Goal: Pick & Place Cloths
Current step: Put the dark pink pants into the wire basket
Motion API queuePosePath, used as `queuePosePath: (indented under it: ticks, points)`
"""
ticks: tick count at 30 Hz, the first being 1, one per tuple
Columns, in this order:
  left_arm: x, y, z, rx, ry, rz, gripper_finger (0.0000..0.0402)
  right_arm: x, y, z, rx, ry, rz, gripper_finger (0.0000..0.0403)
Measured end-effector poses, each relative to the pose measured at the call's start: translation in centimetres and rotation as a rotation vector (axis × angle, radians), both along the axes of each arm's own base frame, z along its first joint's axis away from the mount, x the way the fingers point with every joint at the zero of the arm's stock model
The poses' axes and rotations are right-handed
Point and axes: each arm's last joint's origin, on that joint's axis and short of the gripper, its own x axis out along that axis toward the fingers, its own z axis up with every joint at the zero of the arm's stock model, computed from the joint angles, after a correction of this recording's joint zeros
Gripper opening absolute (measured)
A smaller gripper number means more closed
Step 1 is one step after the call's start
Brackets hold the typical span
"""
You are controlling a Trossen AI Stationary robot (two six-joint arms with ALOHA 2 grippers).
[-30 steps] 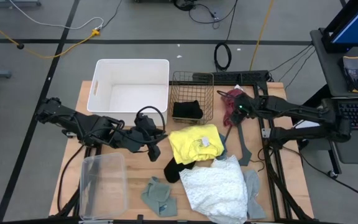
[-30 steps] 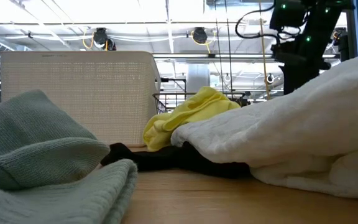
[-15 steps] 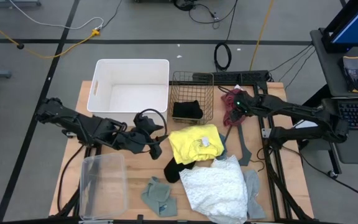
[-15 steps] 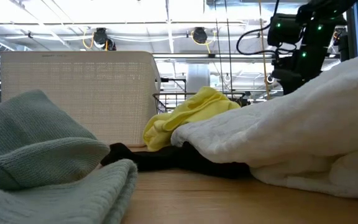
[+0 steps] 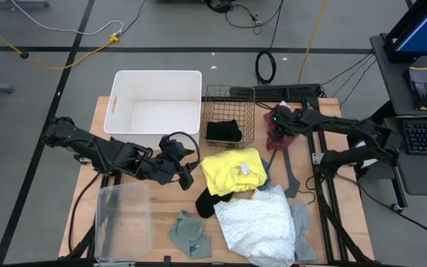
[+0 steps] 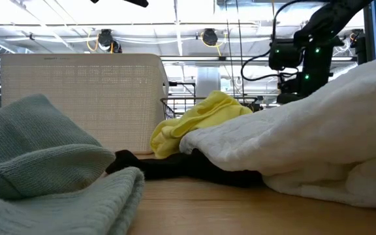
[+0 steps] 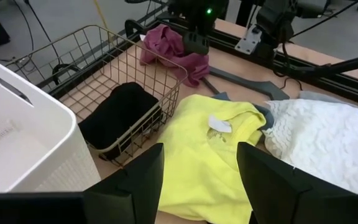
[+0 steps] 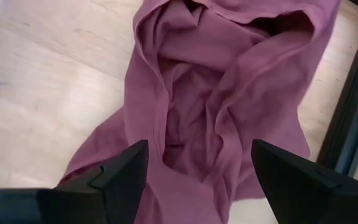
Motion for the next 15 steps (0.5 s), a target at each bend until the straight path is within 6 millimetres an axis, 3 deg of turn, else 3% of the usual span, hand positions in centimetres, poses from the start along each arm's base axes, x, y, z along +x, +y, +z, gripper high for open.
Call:
queuePosePath:
  ticks: [15]
  points:
    - [0.0, 0.0, 0.0, 0.001, 0.0, 0.0, 0.0207, 0.5, -2.1, -2.7, 0.095, 0.025, -0.039, 0.0279]
